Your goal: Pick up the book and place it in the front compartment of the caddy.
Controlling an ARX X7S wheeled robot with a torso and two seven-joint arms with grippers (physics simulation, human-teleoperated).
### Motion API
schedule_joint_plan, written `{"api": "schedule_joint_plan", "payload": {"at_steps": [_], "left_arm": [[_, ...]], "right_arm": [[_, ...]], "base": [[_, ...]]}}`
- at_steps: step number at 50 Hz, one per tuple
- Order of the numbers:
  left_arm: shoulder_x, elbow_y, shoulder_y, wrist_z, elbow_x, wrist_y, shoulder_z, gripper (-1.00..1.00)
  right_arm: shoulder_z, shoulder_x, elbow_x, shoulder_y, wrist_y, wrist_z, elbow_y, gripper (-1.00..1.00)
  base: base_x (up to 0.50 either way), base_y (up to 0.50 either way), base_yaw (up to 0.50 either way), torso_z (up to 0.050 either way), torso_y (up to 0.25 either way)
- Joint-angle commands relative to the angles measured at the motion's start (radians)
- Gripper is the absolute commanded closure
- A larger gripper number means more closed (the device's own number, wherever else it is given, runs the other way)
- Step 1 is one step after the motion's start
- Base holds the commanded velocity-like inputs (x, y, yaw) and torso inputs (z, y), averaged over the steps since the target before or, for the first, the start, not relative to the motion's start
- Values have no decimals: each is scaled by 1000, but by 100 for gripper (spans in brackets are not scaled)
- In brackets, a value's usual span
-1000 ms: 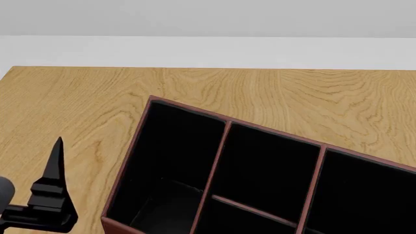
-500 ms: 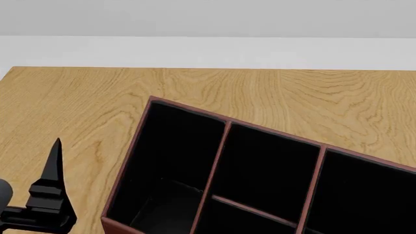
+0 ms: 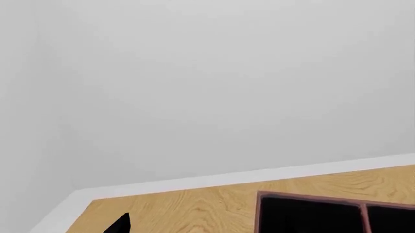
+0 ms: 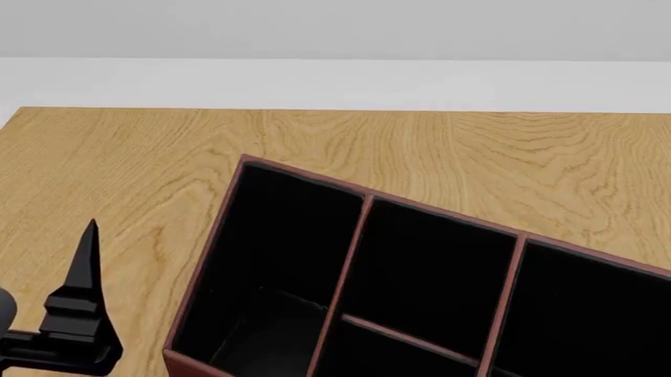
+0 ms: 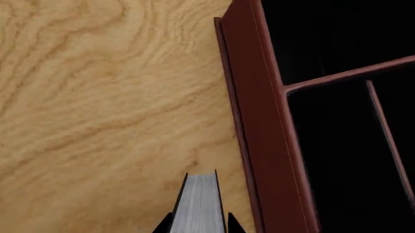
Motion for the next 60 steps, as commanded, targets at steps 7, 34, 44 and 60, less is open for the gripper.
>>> {"api": "schedule_joint_plan", "payload": {"at_steps": [7,34,44,60], "left_arm": [[0,-5,-13,-1,-3,4,10,-100],[-15,-5,18,7,18,39,13,-100],[-17,-5,17,6,19,43,16,-100],[-24,-6,7,-2,6,46,14,-100]], "right_arm": [[-62,-51,262,233,-118,224,-77,100],[38,-95,586,531,-365,237,-128,100],[69,-94,662,632,-379,218,-92,100],[93,-110,740,800,-320,185,20,100]], "base": [[0,0,0,0,0],[0,0,0,0,0],[0,0,0,0,1],[0,0,0,0,1]]}}
